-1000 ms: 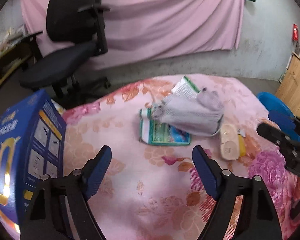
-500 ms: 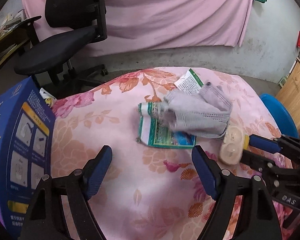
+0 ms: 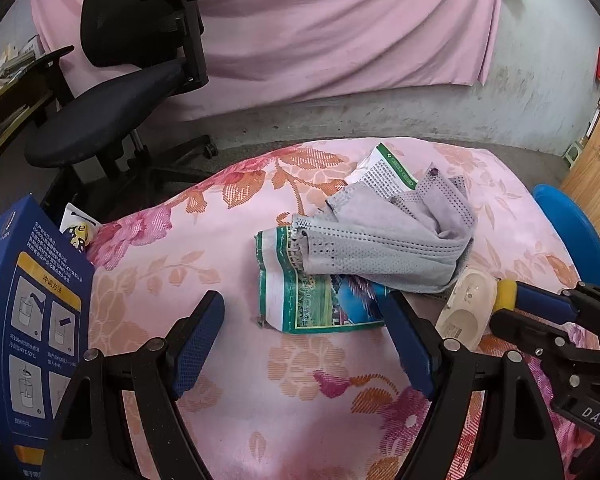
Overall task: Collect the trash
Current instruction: 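Grasp the yellow cap with the right gripper while the left gripper grasps the green box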
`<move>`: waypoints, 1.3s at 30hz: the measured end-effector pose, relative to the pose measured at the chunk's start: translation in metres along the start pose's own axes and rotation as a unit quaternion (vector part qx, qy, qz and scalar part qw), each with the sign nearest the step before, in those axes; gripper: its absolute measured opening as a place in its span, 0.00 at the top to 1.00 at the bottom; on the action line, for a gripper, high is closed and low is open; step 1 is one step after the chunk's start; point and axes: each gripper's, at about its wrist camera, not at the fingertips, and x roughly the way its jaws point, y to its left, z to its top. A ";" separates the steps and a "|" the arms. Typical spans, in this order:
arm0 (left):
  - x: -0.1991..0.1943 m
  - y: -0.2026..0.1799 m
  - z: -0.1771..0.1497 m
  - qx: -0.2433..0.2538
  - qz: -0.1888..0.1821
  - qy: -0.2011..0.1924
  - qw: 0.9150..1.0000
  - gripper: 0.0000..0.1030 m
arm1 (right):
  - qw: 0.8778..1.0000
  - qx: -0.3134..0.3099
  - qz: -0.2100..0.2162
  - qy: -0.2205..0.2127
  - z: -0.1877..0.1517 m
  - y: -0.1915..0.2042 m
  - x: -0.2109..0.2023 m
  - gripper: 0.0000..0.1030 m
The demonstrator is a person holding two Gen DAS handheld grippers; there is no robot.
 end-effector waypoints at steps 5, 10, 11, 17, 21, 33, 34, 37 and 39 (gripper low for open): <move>-0.001 -0.001 -0.001 0.000 -0.001 -0.005 1.000 0.54 | 1.000 0.004 -0.002 -0.005 0.000 -0.001 -0.002 0.48; -0.002 0.004 -0.002 -0.007 -0.009 -0.005 1.000 0.76 | 1.000 0.005 0.000 -0.007 -0.001 -0.002 -0.004 0.48; -0.002 0.005 -0.002 -0.009 -0.013 -0.005 1.000 0.76 | 1.000 0.006 0.000 -0.007 -0.001 -0.002 -0.004 0.48; -0.007 0.013 -0.001 -0.028 -0.031 -0.013 0.999 0.73 | 0.999 0.025 -0.015 -0.030 -0.002 -0.010 -0.014 0.48; -0.009 0.021 0.000 -0.049 -0.044 -0.019 0.998 0.53 | 0.998 0.047 -0.020 -0.046 -0.003 -0.020 -0.021 0.48; -0.007 0.028 0.013 -0.082 -0.061 -0.019 0.995 0.75 | 0.998 0.039 -0.010 -0.043 -0.002 -0.017 -0.019 0.48; -0.006 0.028 0.013 -0.079 -0.065 -0.017 0.995 0.78 | 0.998 0.039 -0.009 -0.044 -0.002 -0.017 -0.019 0.48; -0.005 0.024 0.011 -0.069 -0.065 -0.018 0.995 0.89 | 0.998 0.041 -0.008 -0.044 -0.002 -0.018 -0.018 0.48; -0.007 0.019 0.010 -0.058 -0.058 -0.022 0.996 0.95 | 0.998 0.040 -0.008 -0.045 -0.003 -0.018 -0.019 0.48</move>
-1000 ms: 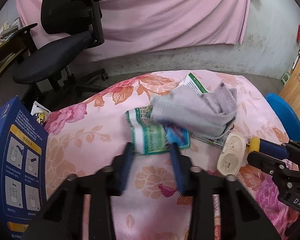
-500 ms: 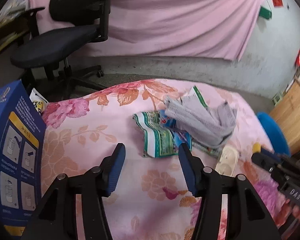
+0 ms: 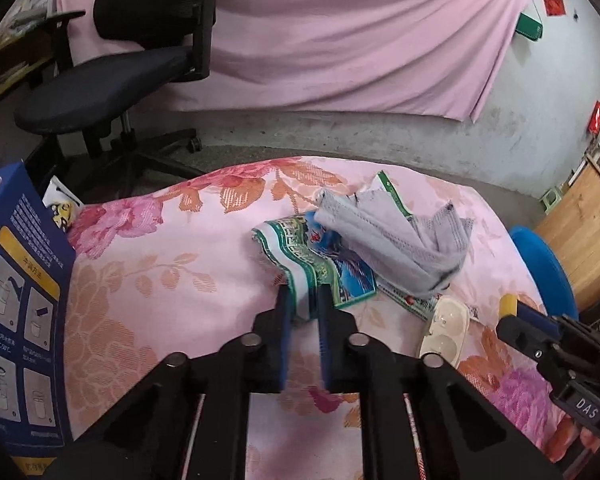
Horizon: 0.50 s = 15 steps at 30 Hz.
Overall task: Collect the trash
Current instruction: 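Grasp the yellow cap with the right gripper while the left gripper grasps the green box, then lift the yellow cap and green box and carry them over the basin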
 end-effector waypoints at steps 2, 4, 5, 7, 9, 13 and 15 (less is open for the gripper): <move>-0.005 -0.009 -0.003 0.022 0.006 -0.011 1.000 0.96 | 1.000 -0.005 -0.001 -0.002 0.000 0.002 -0.001 0.48; -0.013 -0.018 -0.007 0.046 0.014 -0.030 0.998 0.98 | 1.000 -0.010 -0.003 -0.005 -0.001 0.003 -0.002 0.48; -0.017 -0.024 -0.010 0.058 0.020 -0.041 0.997 1.00 | 1.000 -0.013 -0.004 -0.007 -0.001 0.005 -0.003 0.48; -0.024 -0.033 -0.016 0.081 0.038 -0.055 0.994 1.00 | 1.000 -0.017 -0.006 -0.014 -0.002 0.006 -0.006 0.48; -0.031 -0.041 -0.024 0.098 0.054 -0.065 0.992 1.00 | 0.999 -0.022 -0.006 -0.029 -0.003 0.008 -0.011 0.48; -0.054 -0.054 -0.041 0.124 0.064 -0.119 0.983 1.00 | 0.997 -0.035 -0.003 -0.075 -0.006 0.014 -0.029 0.48; -0.070 -0.059 -0.049 0.126 0.064 -0.155 0.978 1.00 | 0.993 -0.047 0.001 -0.112 -0.010 0.017 -0.043 0.48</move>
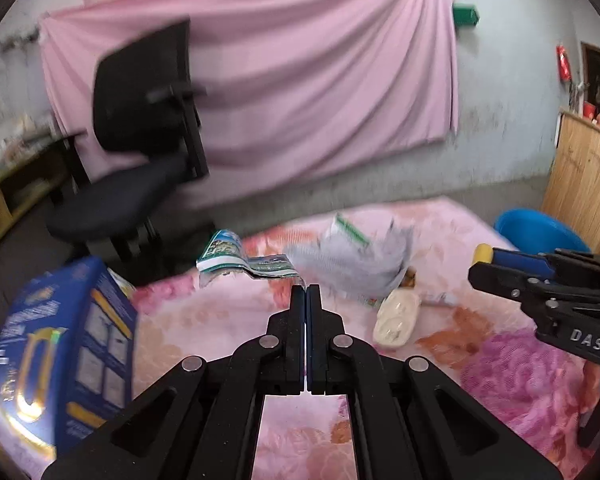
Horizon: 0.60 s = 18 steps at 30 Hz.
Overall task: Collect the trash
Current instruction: 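Lift the yellow cap and green box and carry them over the basin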
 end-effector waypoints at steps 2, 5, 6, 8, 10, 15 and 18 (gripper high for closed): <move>-0.015 -0.003 0.004 -0.014 -0.013 -0.033 0.999 1.00 | 0.999 -0.008 -0.001 -0.033 0.000 0.003 -0.012 0.48; -0.038 -0.009 0.010 -0.012 -0.018 -0.088 0.996 1.00 | 0.995 -0.016 -0.002 -0.103 0.000 0.006 -0.037 0.48; -0.047 -0.014 0.012 -0.004 -0.016 -0.109 0.994 1.00 | 0.991 -0.020 -0.007 -0.129 0.001 0.006 -0.047 0.48; -0.062 -0.026 0.017 0.013 -0.015 -0.153 0.988 1.00 | 0.984 -0.027 -0.020 -0.173 0.002 0.006 -0.064 0.48; -0.079 -0.042 0.022 0.035 -0.012 -0.199 0.979 1.00 | 0.976 -0.023 -0.036 -0.213 0.003 0.002 -0.082 0.48; -0.104 -0.079 0.040 0.068 -0.037 -0.270 0.960 1.00 | 0.952 -0.013 -0.095 -0.291 0.006 -0.018 -0.127 0.48; -0.108 -0.106 0.054 0.075 -0.061 -0.286 0.953 1.00 | 0.939 -0.013 -0.133 -0.316 0.003 -0.032 -0.147 0.48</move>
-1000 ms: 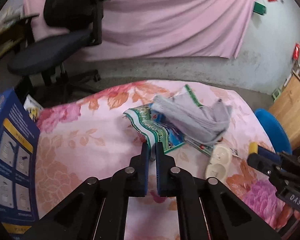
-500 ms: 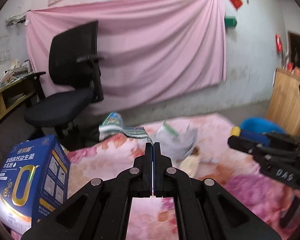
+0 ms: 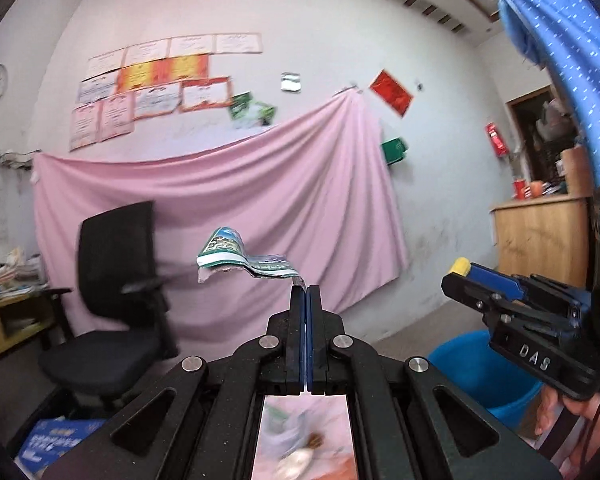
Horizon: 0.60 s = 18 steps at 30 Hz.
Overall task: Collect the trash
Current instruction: 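Lift the yellow cap and green box and carry them over the basin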
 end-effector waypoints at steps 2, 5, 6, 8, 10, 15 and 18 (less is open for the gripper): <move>0.008 -0.015 0.008 0.006 -0.021 -0.007 1.000 1.00 | 1.000 0.002 -0.025 -0.009 0.004 -0.016 -0.005 0.48; 0.027 -0.044 0.021 -0.009 -0.067 -0.004 0.998 1.00 | 0.998 0.020 -0.050 -0.015 0.008 -0.037 -0.020 0.48; 0.032 -0.051 0.023 -0.015 -0.077 -0.002 0.997 1.00 | 0.998 0.025 -0.059 -0.014 0.009 -0.046 -0.024 0.48; 0.044 -0.068 0.026 -0.026 -0.102 0.008 0.994 1.00 | 0.996 0.029 -0.079 -0.008 0.008 -0.062 -0.029 0.48; 0.058 -0.085 0.027 -0.030 -0.118 0.024 0.992 1.00 | 0.995 0.036 -0.093 -0.001 0.007 -0.075 -0.034 0.48; 0.102 -0.112 0.019 -0.058 -0.161 0.099 0.980 1.00 | 0.990 0.074 -0.115 0.038 -0.009 -0.110 -0.031 0.48; 0.127 -0.124 0.012 -0.081 -0.181 0.143 0.970 1.00 | 0.986 0.090 -0.122 0.073 -0.023 -0.127 -0.025 0.48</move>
